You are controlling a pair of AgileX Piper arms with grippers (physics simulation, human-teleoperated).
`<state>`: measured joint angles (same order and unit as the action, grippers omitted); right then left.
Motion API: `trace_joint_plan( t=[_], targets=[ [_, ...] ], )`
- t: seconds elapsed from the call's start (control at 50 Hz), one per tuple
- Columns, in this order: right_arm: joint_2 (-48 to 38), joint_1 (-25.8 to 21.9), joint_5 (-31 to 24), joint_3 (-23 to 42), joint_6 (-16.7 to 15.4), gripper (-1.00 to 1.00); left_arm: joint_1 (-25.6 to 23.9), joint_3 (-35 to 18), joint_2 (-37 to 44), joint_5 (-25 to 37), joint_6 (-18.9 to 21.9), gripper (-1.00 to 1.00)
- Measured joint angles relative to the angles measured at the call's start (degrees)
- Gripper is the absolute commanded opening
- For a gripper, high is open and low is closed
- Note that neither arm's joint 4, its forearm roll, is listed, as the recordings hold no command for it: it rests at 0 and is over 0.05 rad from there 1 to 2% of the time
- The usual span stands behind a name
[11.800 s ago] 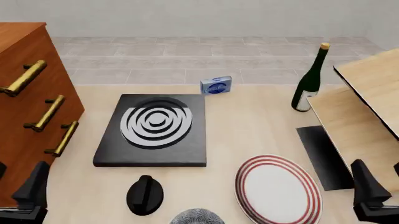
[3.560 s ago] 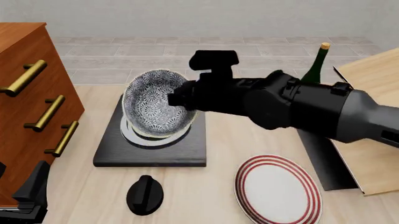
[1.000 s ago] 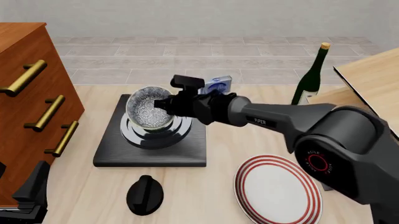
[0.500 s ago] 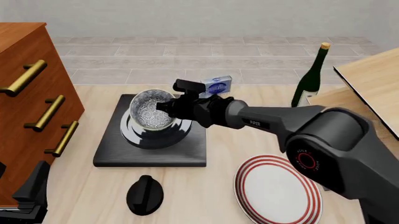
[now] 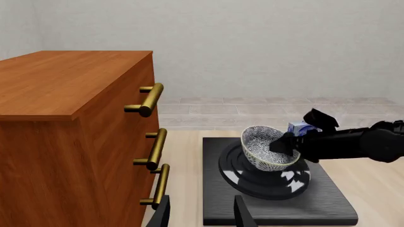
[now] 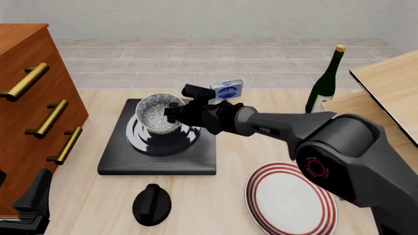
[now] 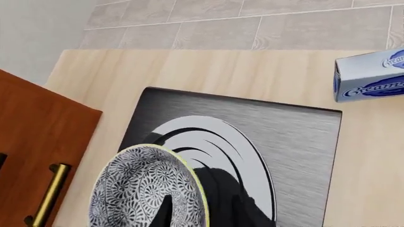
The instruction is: Put the bowl on the stove.
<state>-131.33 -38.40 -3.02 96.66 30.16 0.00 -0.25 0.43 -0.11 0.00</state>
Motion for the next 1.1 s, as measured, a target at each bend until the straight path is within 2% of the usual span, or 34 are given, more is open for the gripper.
trace_joint_plan(
  t=[0.58,1.1],
  targets=[
    [1.2,-0.61,-0.58,-0.96,-0.49,1.0,0.0,0.0,0.0,0.0,0.0,1.0],
    [7.37,0.02,-2.86,-3.01,-2.77,1.0,0.0,0.0,0.0,0.0,0.0,1.0]
  ],
)
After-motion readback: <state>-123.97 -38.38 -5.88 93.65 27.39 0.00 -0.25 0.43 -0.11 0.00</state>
